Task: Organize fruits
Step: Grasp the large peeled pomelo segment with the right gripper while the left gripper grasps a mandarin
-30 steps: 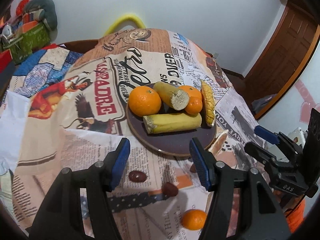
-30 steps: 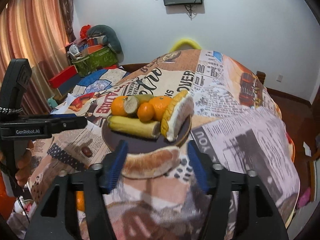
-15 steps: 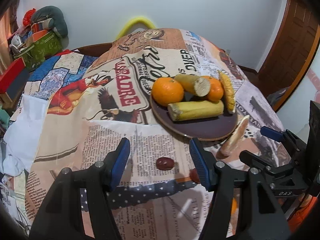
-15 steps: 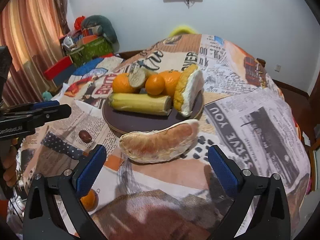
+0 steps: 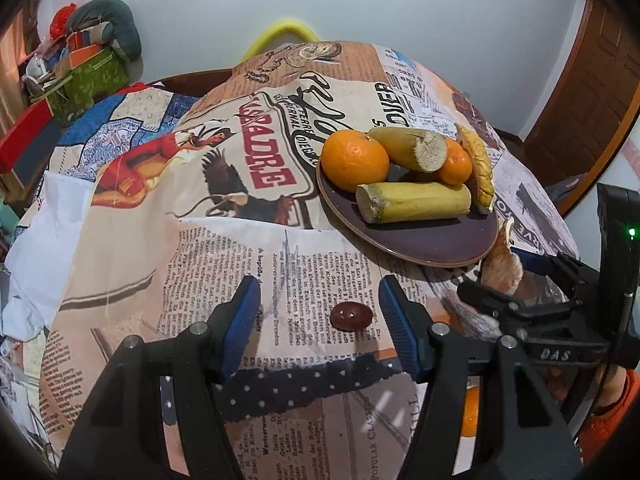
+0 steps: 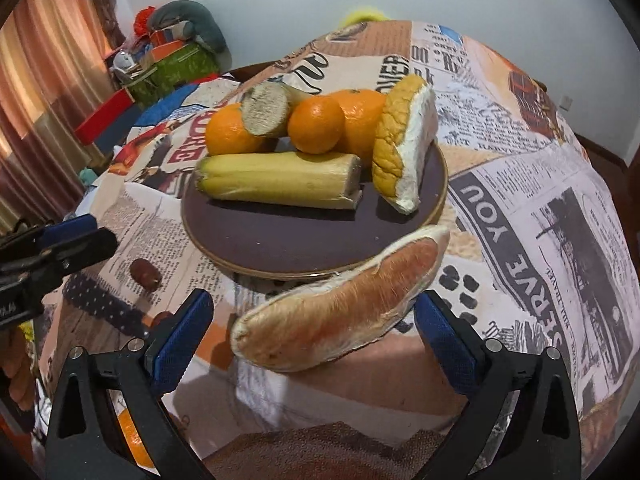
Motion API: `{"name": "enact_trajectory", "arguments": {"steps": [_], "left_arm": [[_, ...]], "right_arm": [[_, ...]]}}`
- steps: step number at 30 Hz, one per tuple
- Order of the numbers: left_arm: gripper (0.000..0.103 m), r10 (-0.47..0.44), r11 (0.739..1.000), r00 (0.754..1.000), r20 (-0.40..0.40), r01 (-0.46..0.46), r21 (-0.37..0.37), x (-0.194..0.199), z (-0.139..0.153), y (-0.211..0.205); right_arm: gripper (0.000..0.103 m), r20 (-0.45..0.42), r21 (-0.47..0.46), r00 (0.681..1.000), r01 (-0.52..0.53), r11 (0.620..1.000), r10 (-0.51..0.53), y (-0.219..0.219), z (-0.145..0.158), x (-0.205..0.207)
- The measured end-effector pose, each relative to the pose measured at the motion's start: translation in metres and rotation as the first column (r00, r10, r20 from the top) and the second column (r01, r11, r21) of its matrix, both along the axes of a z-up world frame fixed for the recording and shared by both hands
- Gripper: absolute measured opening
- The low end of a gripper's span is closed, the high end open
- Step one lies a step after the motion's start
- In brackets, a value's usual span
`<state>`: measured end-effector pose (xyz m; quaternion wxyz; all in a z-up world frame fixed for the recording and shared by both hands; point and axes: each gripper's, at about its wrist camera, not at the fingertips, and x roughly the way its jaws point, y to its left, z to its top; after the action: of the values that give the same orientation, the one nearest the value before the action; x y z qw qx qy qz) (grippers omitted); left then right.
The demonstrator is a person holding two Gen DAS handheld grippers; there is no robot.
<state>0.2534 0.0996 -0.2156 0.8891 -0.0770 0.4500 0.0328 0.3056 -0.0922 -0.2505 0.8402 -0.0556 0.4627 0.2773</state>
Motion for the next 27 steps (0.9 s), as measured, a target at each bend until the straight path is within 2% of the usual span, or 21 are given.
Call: {"name": "enact_trajectory", "arguments": {"steps": [2, 3, 7, 9, 10, 13, 19, 27], "left_arm": [[0.061, -0.008, 1.0, 1.0, 0.004, 0.008, 0.004, -0.002, 0.002, -0.003], [0.061, -0.013, 1.0, 1.0, 0.007, 0.013, 0.004, -0.003, 0.003, -0.005], [0.061, -0.025, 1.0, 1.0, 0.017, 0.025, 0.013, -0.009, 0.008, -0.012], [0.061, -0.031, 0.999, 0.999, 0.018, 0.031, 0.012, -0.012, 0.01, -0.015], [0.061, -0.036, 0.999, 0.999, 0.017, 0.036, 0.01, -0.013, 0.011, -0.018], [0.061, -0.05, 0.999, 0.999, 0.015, 0.05, 0.008, -0.019, 0.013, -0.026], [0.062, -0.105, 0.994, 0.995, 0.003, 0.105, 0.009, -0.031, 0.016, -0.046], [0.065, -0.161, 0.987, 0.986, -0.035, 0.16, -0.02, -0.048, 0.007, -0.075]], "right_arm": [[0.085, 0.003, -0.005, 1.0, 0.013, 1.0, -0.013, -0.004, 0.001, 0.0], [0.076, 0.005, -0.006, 1.0, 0.018, 1.0, -0.018, -0.006, 0.002, -0.001], [0.06, -0.007, 0.046, 1.0, 0.002, 0.999, -0.002, -0.021, 0.007, -0.004], [0.051, 0.011, 0.044, 1.0, -0.01, 0.999, 0.009, -0.023, 0.01, -0.01], [0.042, 0.022, 0.042, 1.0, -0.019, 0.999, 0.018, -0.024, 0.012, -0.013], [0.031, 0.047, 0.028, 0.999, -0.025, 0.999, 0.024, -0.027, 0.017, -0.02], [0.022, 0.044, 0.056, 0.999, -0.011, 0.998, 0.009, -0.049, 0.02, -0.032], [0.02, 0.076, 0.04, 0.997, -0.029, 0.999, 0.026, -0.07, 0.031, -0.068]]}}
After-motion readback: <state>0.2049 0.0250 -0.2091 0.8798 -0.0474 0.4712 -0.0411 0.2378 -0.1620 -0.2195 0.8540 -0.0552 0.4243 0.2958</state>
